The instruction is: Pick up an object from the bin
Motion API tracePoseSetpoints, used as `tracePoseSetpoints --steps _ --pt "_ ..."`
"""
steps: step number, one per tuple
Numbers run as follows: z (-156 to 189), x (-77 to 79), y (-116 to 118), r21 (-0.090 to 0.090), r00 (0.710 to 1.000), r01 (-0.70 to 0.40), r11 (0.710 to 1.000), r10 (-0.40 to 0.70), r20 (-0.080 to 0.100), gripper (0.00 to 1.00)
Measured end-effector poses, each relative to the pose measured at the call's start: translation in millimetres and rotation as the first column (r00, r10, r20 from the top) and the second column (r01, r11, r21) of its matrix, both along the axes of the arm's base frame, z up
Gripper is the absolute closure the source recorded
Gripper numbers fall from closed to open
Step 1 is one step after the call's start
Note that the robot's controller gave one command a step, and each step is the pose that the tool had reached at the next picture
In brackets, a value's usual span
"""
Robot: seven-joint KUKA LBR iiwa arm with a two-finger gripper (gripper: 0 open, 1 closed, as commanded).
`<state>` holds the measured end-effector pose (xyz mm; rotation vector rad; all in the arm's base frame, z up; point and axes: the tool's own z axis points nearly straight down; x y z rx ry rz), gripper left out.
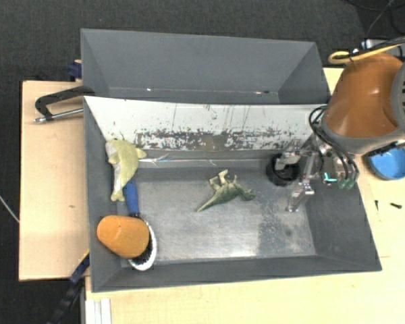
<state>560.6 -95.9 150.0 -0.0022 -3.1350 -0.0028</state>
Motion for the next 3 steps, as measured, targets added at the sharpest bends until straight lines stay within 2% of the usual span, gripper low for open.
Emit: tracePoseSetpoints --steps 1,2,3 --pt "-70.0 29.5 72.8 0.004 0.993 -0.117 0.993 0.117 0.004 0.00" --pt "-65.8 30.6 68.6 0.000 0.994 -0.111 0.994 0.111 0.009 1.00" --pt "59.8 29.7 65.2 -0.004 0.987 -0.161 0.987 0.161 0.021 1.00"
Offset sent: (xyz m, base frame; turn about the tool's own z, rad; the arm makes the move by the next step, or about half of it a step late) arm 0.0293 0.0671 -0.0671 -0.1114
